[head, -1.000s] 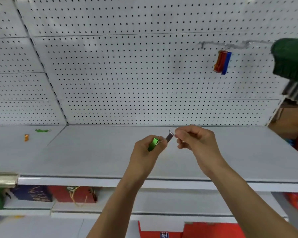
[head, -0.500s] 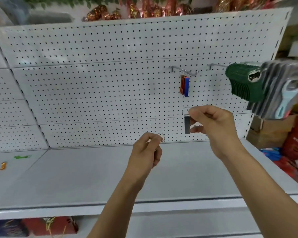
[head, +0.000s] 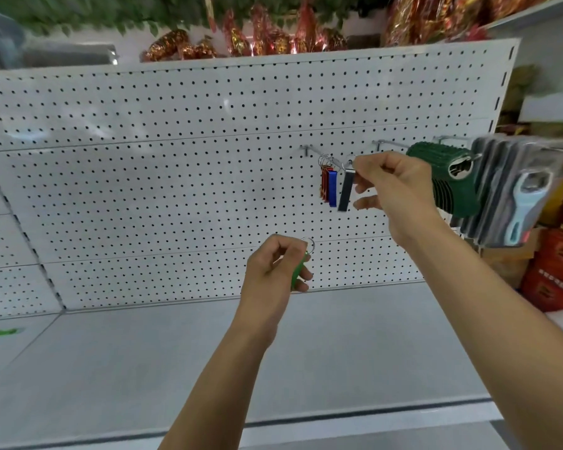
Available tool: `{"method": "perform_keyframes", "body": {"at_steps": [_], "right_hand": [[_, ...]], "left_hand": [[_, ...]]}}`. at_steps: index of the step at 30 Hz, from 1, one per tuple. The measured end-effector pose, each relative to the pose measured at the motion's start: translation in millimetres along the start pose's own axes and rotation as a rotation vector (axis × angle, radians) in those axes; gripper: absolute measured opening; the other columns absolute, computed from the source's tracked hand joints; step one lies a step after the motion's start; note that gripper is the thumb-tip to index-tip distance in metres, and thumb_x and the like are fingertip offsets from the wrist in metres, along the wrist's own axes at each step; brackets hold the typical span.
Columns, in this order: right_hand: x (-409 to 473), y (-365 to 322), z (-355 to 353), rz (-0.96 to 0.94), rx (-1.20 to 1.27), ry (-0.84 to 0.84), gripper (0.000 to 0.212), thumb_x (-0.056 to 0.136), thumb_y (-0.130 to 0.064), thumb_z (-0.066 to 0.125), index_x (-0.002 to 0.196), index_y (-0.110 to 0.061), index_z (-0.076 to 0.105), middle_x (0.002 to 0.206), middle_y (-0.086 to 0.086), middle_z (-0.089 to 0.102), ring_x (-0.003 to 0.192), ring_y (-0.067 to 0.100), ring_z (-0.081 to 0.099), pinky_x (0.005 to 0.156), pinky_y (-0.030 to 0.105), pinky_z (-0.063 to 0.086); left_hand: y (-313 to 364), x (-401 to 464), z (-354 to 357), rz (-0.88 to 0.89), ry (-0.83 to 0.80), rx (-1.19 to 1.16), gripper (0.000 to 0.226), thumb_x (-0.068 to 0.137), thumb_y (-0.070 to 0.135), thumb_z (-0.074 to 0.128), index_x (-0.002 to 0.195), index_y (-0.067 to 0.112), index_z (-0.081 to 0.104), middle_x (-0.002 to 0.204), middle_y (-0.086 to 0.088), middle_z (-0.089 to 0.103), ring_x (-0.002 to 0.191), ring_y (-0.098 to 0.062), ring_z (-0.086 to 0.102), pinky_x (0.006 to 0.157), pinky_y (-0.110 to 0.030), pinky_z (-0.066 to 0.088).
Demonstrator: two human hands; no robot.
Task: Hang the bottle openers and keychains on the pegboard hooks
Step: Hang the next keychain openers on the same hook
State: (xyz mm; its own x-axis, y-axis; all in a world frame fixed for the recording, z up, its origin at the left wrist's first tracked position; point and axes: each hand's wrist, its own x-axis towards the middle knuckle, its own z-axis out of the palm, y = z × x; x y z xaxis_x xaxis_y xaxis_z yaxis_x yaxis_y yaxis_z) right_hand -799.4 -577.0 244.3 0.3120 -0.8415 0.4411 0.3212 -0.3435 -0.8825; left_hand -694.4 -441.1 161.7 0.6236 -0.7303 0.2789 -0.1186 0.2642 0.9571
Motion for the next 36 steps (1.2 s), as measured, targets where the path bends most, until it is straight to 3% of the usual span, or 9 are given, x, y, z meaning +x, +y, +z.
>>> {"method": "perform_keyframes", "body": {"at_steps": [12, 20, 23, 25, 27, 32, 34, 36], "right_hand": [[43, 31, 14, 0.057, -0.119, 0.003, 0.019, 0.090, -0.005, 0.060, 0.073, -0.011, 0.066, 0.070, 0.006, 0.062, 0.047, 0.004, 0.052, 0.047, 0.024, 0.053], [50, 43, 15, 0.052, -0.128, 0.042, 0.007, 0.090, -0.010, 0.063, 0.090, -0.007, 0.069, 0.080, 0.007, 0.066, 0.053, 0.007, 0.054, 0.048, 0.023, 0.051], [38, 46, 11, -0.011, -0.116, 0.154, 0.011, 0.089, -0.014, 0.064, 0.100, -0.011, 0.065, 0.090, 0.004, 0.064, 0.056, 0.006, 0.056, 0.048, 0.023, 0.050], [19, 47, 9, -0.074, -0.110, 0.187, 0.008, 0.091, -0.014, 0.061, 0.095, -0.010, 0.065, 0.080, -0.001, 0.064, 0.054, 0.005, 0.054, 0.047, 0.022, 0.047], [-4, 47, 9, -0.108, -0.103, 0.125, 0.011, 0.091, -0.016, 0.062, 0.085, -0.009, 0.067, 0.067, -0.005, 0.064, 0.056, 0.007, 0.054, 0.049, 0.021, 0.045], [-34, 43, 12, -0.158, -0.117, -0.046, 0.008, 0.087, -0.017, 0.068, 0.080, -0.013, 0.071, 0.070, -0.001, 0.068, 0.065, 0.013, 0.058, 0.060, 0.026, 0.048], [-33, 38, 9, -0.179, -0.120, -0.043, 0.009, 0.087, -0.013, 0.068, 0.078, -0.012, 0.071, 0.067, -0.004, 0.066, 0.063, 0.011, 0.057, 0.062, 0.027, 0.047], [-32, 34, 6, -0.205, -0.144, -0.044, 0.011, 0.088, -0.012, 0.067, 0.077, -0.012, 0.069, 0.065, -0.007, 0.065, 0.062, 0.009, 0.056, 0.063, 0.028, 0.046]], "left_hand": [[18, 31, 8, 0.024, 0.091, -0.089, 0.010, 0.093, 0.020, 0.061, 0.091, 0.014, 0.068, 0.081, 0.001, 0.073, 0.071, -0.013, 0.065, 0.072, -0.030, 0.047], [19, 45, 12, 0.024, 0.095, -0.145, 0.010, 0.090, 0.019, 0.064, 0.089, 0.013, 0.072, 0.084, 0.001, 0.069, 0.083, -0.016, 0.060, 0.094, -0.042, 0.050], [18, 46, 14, 0.030, 0.081, -0.160, 0.011, 0.090, 0.020, 0.064, 0.089, 0.013, 0.072, 0.081, 0.002, 0.068, 0.082, -0.015, 0.060, 0.095, -0.042, 0.050], [18, 46, 16, 0.042, 0.071, -0.168, 0.011, 0.091, 0.020, 0.064, 0.088, 0.013, 0.072, 0.080, 0.002, 0.068, 0.081, -0.014, 0.060, 0.095, -0.041, 0.050], [18, 45, 19, 0.059, 0.059, -0.174, 0.011, 0.091, 0.021, 0.063, 0.087, 0.014, 0.071, 0.079, 0.002, 0.068, 0.081, -0.014, 0.061, 0.095, -0.042, 0.050], [17, 43, 31, 0.123, 0.027, -0.163, 0.012, 0.093, 0.017, 0.062, 0.088, 0.009, 0.069, 0.072, 0.005, 0.067, 0.079, -0.016, 0.059, 0.094, -0.043, 0.050], [18, 43, 35, 0.142, 0.017, -0.152, 0.013, 0.093, 0.017, 0.061, 0.089, 0.008, 0.070, 0.072, 0.005, 0.068, 0.078, -0.015, 0.060, 0.091, -0.039, 0.052], [20, 44, 38, 0.169, 0.007, -0.139, 0.012, 0.093, 0.017, 0.062, 0.091, 0.008, 0.070, 0.076, 0.005, 0.070, 0.076, -0.009, 0.063, 0.082, -0.026, 0.054]]}}
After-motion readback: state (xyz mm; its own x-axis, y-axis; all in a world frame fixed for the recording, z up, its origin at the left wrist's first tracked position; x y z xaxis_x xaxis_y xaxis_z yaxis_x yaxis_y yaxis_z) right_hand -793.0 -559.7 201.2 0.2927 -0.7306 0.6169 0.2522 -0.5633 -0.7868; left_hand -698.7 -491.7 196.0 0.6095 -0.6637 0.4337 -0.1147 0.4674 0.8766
